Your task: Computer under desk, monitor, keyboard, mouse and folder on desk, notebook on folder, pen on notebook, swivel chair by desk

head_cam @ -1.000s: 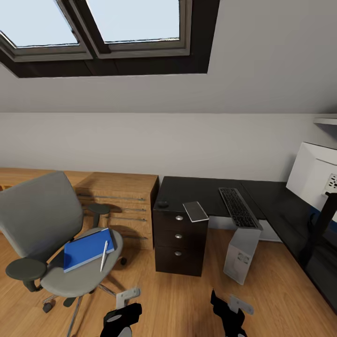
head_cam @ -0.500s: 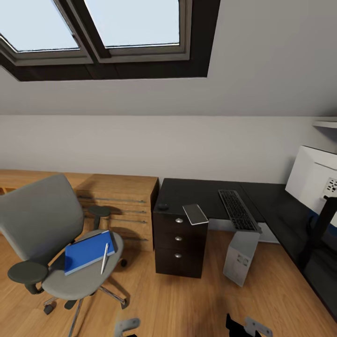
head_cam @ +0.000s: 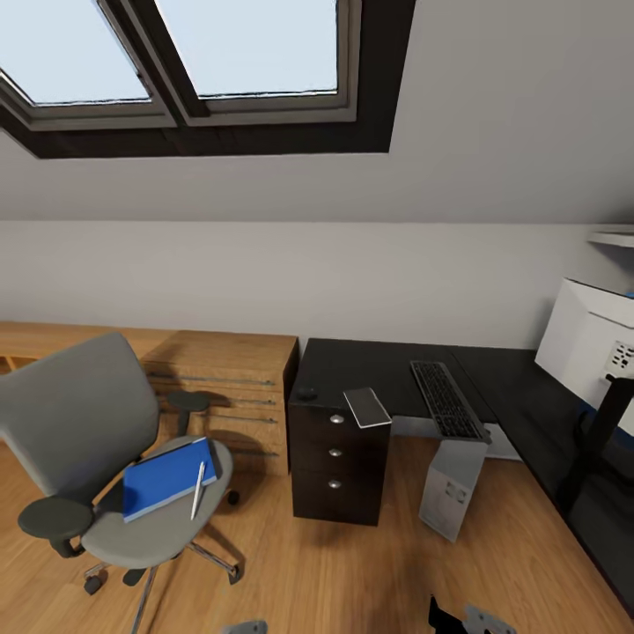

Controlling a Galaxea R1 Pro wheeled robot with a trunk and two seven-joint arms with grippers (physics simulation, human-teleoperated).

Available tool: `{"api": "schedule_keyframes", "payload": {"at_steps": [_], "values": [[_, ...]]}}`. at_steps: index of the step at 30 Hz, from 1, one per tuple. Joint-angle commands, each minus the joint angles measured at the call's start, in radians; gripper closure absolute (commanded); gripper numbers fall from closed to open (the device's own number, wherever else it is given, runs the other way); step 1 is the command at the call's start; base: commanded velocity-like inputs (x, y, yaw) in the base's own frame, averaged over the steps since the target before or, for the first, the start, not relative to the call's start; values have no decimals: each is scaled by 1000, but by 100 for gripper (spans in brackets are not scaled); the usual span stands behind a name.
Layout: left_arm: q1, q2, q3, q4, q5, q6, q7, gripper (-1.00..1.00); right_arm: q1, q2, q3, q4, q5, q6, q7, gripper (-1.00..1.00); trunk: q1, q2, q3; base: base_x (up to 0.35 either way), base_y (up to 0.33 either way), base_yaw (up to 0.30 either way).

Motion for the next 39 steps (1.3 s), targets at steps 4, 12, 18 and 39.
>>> {"api": "schedule_keyframes", "payload": {"at_steps": [4,12,18,39], "values": [[-1,0,-3,3,5,-1,7,-100,34,3,13,1,4,-4,-2,-100,-15,28,14,0,0,-171],[-1,4,0,4,6,-8,8,-100,38,2,12,2,13,-4,-2,-100,-46,84,45,0,0,-238],[-1,15,1,4,6,-53,13,-100,39,5,13,3,14,-5,-2,-100,-69,126,68,0,0,-243],[-1,22,-4,305,11,-242,-54,-100,41,7,13,3,16,-5,-1,-100,-150,273,142,0,0,-115]]}}
